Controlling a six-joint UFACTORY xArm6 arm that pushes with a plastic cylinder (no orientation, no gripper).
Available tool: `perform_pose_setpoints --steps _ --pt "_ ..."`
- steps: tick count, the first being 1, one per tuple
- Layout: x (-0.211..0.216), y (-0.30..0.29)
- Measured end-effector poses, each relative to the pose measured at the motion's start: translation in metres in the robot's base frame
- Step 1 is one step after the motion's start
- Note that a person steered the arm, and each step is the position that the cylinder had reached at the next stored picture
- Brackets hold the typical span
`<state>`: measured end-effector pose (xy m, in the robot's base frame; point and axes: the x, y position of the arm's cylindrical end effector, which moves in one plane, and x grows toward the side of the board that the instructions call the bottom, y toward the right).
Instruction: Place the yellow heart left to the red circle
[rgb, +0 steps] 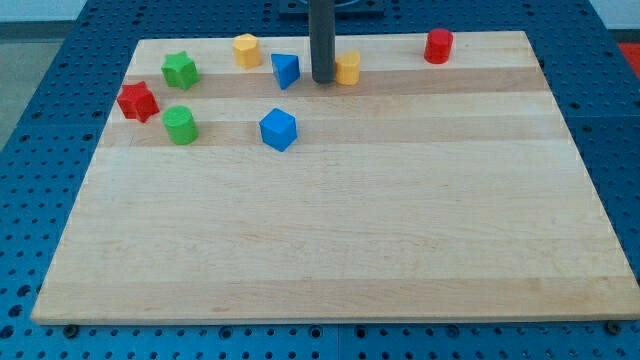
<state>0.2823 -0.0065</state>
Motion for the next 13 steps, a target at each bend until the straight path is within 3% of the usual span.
perform_pose_setpoints --steps 6,7,8,9,11,13 --pt "-0.022 0.047" --pt "-0.01 0.043" --pt "0.032 0.055" --pt "0.035 0.084" --pt "-0.009 0.09" --pt "-0.016 0.09"
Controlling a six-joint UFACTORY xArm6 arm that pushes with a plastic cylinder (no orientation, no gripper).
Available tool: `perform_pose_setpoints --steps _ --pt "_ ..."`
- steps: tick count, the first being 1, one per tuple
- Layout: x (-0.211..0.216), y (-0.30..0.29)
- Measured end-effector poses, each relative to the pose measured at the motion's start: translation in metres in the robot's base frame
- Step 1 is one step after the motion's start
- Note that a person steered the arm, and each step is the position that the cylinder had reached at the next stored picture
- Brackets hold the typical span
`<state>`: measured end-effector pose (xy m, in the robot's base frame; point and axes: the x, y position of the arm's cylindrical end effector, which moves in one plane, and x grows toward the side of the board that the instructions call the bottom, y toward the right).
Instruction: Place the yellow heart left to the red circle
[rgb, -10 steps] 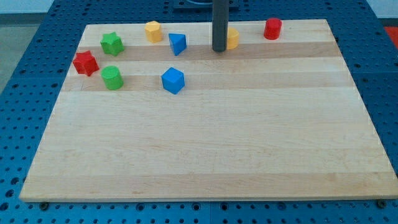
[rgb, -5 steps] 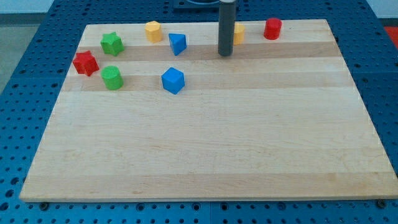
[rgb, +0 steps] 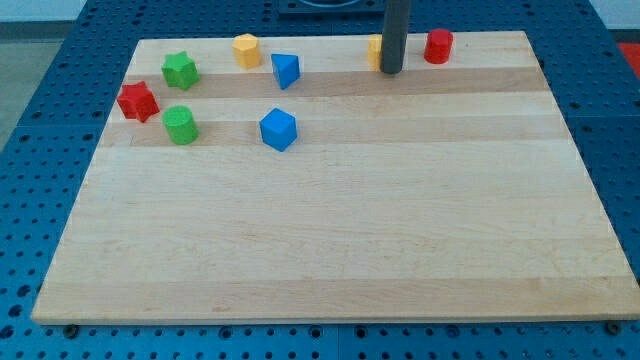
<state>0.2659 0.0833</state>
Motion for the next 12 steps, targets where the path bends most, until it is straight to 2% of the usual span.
perform_pose_setpoints --steps 3,4,5,6,7,8,9,10,11,12 --pt "-0.004 0.0" --pt "0.019 -0.018" --pt "0.05 -0.064" --pt "0.052 -0.098" --pt "0.074 -0.079" --pt "0.133 -0.025" --pt "0.21 -0.058" --pt "0.231 -0.173" --pt "0.189 -0.311" --pt "0.158 -0.387"
